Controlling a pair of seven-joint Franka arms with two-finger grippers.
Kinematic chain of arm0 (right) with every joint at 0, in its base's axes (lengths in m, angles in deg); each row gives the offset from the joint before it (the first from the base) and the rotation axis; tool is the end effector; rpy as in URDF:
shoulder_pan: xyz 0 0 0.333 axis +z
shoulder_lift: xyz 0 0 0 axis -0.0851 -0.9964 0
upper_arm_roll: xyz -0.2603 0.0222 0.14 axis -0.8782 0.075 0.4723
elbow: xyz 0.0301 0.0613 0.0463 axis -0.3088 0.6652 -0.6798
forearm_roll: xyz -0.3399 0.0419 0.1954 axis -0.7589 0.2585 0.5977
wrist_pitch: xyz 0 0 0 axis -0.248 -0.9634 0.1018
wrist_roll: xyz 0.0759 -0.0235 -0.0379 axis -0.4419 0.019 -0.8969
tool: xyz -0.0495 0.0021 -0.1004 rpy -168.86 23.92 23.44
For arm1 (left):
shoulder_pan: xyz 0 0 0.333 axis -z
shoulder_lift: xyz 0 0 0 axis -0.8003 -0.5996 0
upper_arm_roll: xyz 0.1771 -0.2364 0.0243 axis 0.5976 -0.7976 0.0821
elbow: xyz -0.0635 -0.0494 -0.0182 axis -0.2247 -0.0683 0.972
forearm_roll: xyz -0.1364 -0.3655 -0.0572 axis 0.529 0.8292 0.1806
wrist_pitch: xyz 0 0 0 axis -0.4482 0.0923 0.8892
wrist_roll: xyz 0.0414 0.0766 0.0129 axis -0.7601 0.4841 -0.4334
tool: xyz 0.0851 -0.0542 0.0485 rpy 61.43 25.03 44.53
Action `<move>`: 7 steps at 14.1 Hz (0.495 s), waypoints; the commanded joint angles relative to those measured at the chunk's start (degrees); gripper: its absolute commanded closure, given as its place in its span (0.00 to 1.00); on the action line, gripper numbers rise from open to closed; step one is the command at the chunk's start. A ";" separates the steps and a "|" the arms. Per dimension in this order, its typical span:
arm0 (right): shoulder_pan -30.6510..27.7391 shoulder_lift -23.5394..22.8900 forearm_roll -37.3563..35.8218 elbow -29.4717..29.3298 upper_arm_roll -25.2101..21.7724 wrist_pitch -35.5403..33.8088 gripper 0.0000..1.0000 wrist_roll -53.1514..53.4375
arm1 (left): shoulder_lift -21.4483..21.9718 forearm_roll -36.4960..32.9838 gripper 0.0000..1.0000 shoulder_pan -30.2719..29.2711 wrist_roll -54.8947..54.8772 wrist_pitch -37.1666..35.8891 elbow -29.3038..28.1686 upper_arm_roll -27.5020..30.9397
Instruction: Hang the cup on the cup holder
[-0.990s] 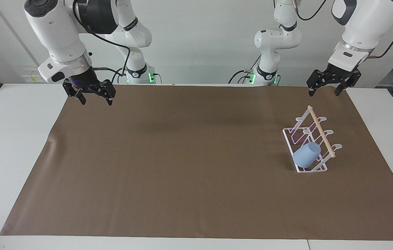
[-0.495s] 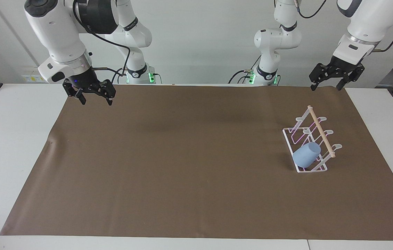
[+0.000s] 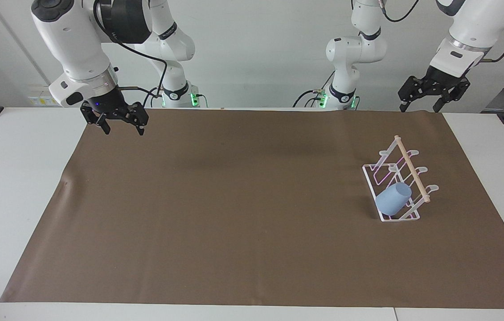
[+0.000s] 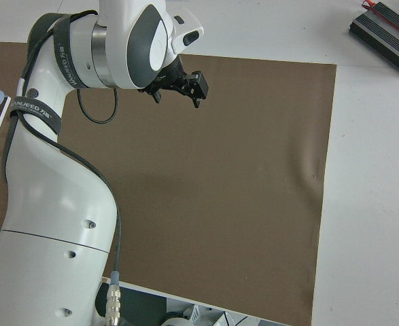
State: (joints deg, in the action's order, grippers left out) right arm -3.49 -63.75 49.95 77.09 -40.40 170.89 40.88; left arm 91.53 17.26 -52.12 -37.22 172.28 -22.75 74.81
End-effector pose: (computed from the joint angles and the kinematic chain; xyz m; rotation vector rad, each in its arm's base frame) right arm 0.5674 0.0139 0.5715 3.1326 -0.0631 -0.0350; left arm 0.5171 -0.0341 0.6251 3.1323 -0.0913 -0.0117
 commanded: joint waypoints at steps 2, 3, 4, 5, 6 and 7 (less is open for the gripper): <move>-0.50 0.62 0.04 0.88 0.39 0.29 0.00 0.88 | 1.93 0.84 0.00 -0.59 -1.21 0.21 -2.26 -0.03; -0.42 0.62 0.04 0.88 0.39 0.29 0.00 0.88 | 1.93 0.93 0.00 -0.33 -1.12 0.47 -2.43 -0.03; -0.42 0.62 0.04 0.88 0.39 0.29 0.00 0.88 | 1.93 0.93 0.00 -0.33 -1.12 1.43 -2.52 -0.03; -0.50 0.62 0.04 0.88 0.39 0.29 0.00 0.88 | 1.93 0.93 0.00 -0.24 -1.21 2.48 -2.61 -0.03; -0.50 0.62 0.04 0.88 0.39 0.29 0.00 0.88 | 1.93 0.93 0.00 -0.15 -1.21 2.76 -2.96 -0.03; -0.50 0.62 0.04 0.88 0.39 0.29 0.00 0.88 | 2.37 0.93 0.00 -0.07 -1.21 3.02 -3.48 -0.03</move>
State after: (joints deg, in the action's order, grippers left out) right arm -3.49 -63.75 49.95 77.09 -40.40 170.89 40.88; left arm 91.72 17.29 -52.13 -37.48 173.32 -23.34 74.78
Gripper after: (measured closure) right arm 0.000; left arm 0.000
